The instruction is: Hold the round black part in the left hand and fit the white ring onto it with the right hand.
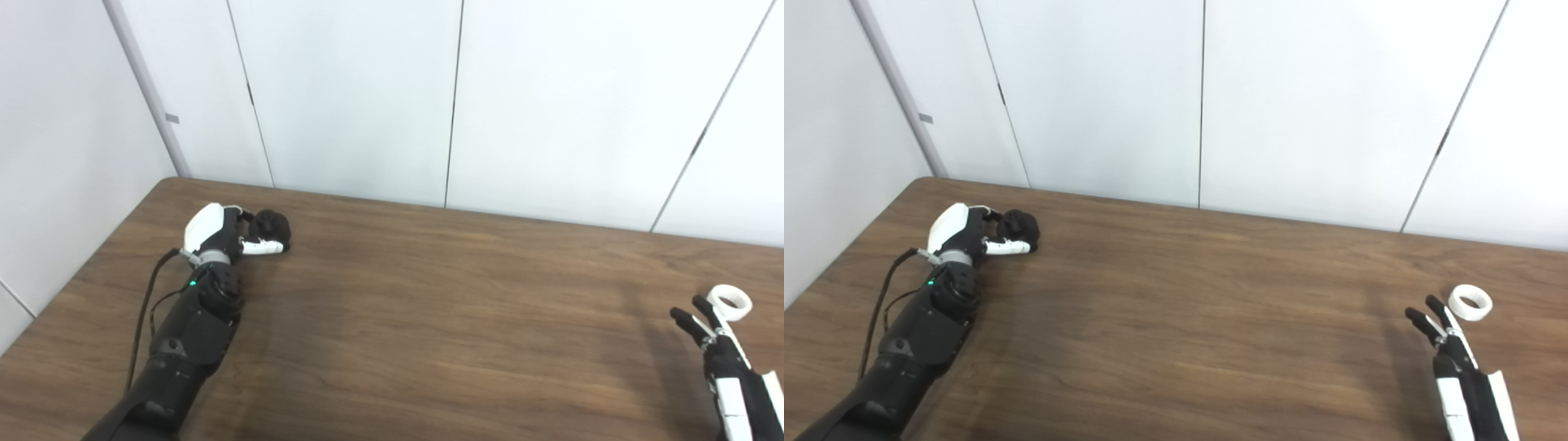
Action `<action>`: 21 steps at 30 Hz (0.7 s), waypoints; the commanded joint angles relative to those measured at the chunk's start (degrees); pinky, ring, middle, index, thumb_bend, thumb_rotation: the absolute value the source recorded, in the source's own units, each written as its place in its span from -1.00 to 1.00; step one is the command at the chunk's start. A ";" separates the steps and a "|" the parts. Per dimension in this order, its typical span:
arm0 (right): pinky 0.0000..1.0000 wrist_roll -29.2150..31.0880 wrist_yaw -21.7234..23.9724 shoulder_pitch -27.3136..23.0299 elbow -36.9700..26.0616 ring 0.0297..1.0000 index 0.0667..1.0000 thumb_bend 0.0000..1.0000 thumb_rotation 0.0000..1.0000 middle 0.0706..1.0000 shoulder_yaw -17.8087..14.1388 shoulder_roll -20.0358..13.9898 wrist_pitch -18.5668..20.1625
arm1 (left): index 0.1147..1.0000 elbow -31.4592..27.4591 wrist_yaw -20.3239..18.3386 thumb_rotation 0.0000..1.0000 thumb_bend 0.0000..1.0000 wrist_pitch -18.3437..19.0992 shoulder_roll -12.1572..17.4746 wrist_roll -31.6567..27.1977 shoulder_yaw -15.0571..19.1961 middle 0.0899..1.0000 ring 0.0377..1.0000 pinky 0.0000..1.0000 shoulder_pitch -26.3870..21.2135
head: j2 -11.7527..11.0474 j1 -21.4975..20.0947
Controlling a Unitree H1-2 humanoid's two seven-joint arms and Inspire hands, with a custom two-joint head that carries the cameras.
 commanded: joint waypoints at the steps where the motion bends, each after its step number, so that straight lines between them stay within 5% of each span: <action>1: 1.00 0.72 -0.41 4.32 3.04 0.79 0.87 0.29 1.00 0.70 1.15 2.38 0.62 | -0.15 -1.08 1.82 -0.89 0.08 -1.81 1.04 0.20 0.86 0.57 0.85 1.00 -1.76 | 0.03 0.10; 21: 1.00 0.63 -0.22 4.01 3.65 0.79 0.87 0.27 1.00 0.70 1.31 2.21 0.21 | -0.16 -2.44 3.86 -0.91 0.04 -3.28 1.67 1.18 0.68 0.50 0.80 1.00 -0.09 | 0.04 0.10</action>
